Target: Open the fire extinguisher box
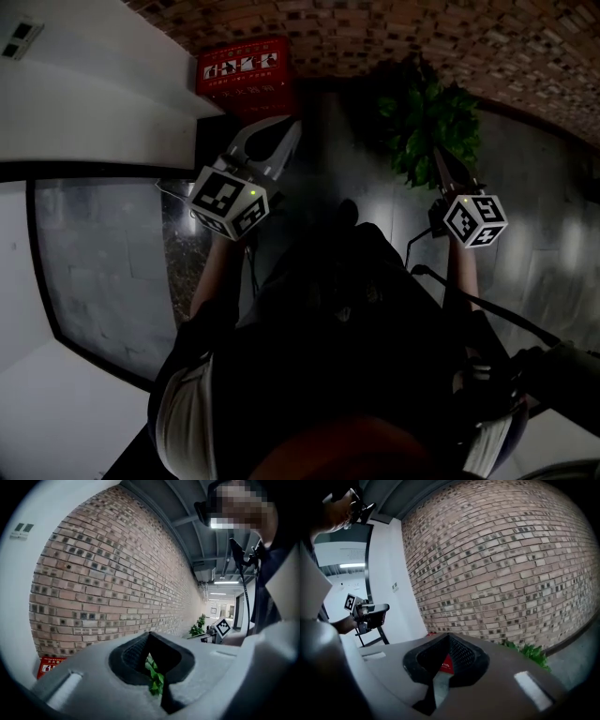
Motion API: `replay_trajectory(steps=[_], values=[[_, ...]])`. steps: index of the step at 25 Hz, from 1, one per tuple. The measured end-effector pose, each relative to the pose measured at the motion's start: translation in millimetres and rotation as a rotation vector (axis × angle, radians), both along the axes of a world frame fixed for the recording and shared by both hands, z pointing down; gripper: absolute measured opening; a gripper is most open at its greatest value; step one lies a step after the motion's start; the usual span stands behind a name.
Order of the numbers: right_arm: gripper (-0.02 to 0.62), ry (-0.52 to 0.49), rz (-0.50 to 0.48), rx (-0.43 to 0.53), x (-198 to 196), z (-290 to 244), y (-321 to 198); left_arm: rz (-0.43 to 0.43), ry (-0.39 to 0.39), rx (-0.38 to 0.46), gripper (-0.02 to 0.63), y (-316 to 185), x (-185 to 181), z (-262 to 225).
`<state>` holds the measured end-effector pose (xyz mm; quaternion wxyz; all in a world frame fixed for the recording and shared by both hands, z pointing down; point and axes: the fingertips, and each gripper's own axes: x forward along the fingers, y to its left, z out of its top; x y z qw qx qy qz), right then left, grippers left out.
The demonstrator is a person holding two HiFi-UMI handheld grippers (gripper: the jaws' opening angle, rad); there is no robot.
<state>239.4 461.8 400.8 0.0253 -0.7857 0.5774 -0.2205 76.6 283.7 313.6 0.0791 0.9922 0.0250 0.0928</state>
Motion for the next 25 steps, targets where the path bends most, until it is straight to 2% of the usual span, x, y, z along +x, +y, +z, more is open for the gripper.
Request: replay_trajectory(steps=[5,8,17,25], values=[[0.000,0.177,-0.139,-0.028,-1.8,-17.1,-28.1,-0.042,-0.013,0.026,-0.003,-13.4,10.0,-3.3],[0.000,0.235,-0.208,-0.032,0.2,-23.5,-42.0,-0.060,-0.019,0.038,-0.003,-16.7,19.9,-2.6],[0.000,0.241,-0.328,-0.017,6.0,-30.4,-63.9,-0.092,-0.044,0.036,-0.003,-17.7,36.7,4.3],[0.000,0.235,-0.377,-0.063,-4.5,-19.2,-85.1,-0.105,-0.042,0.018,-0.003,-43.2,40.0,11.2]])
